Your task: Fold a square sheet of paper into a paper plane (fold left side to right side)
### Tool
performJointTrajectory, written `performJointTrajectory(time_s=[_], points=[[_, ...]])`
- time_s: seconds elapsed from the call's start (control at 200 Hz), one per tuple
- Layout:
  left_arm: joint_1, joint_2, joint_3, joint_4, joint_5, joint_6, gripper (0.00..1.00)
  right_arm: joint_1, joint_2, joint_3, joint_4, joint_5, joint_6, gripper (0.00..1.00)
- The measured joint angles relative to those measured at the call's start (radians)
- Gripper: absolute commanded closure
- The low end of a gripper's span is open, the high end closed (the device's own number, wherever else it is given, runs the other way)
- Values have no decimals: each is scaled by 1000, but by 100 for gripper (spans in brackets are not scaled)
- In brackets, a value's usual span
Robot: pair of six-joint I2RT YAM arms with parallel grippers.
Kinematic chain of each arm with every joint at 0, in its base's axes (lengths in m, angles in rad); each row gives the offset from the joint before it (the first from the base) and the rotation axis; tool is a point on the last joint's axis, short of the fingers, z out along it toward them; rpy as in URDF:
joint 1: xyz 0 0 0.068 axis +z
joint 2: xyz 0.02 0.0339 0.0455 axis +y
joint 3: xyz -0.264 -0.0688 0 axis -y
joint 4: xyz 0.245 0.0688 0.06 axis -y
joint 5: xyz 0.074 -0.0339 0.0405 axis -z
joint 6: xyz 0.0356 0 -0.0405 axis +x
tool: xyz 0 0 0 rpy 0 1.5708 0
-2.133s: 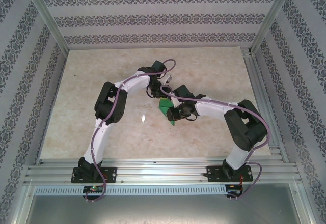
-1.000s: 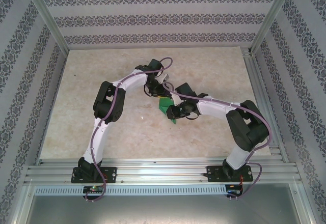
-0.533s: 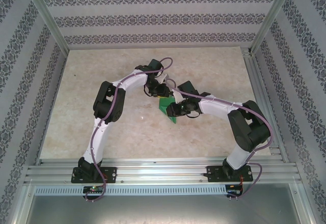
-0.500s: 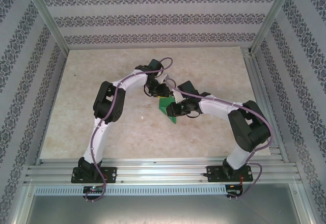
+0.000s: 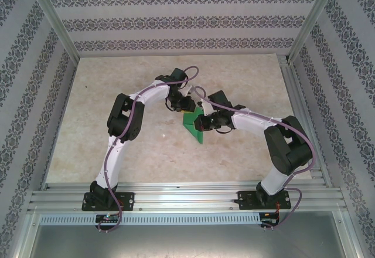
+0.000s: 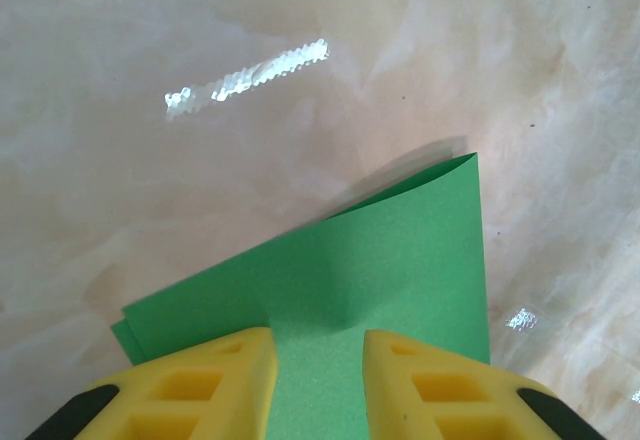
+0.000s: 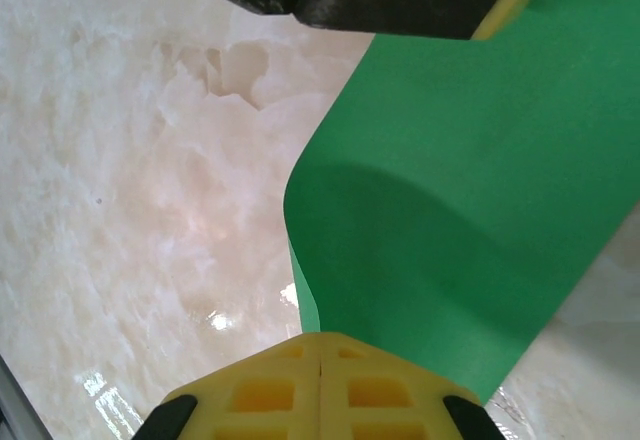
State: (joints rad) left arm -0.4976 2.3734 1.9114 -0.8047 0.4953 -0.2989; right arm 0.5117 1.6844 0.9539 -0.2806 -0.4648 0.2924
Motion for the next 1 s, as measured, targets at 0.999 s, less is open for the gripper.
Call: performJointTrajectory(time_s=[0.999], points=[[0,0,-1,0,0,0,68,-24,129,98,-84,110,-29,100]])
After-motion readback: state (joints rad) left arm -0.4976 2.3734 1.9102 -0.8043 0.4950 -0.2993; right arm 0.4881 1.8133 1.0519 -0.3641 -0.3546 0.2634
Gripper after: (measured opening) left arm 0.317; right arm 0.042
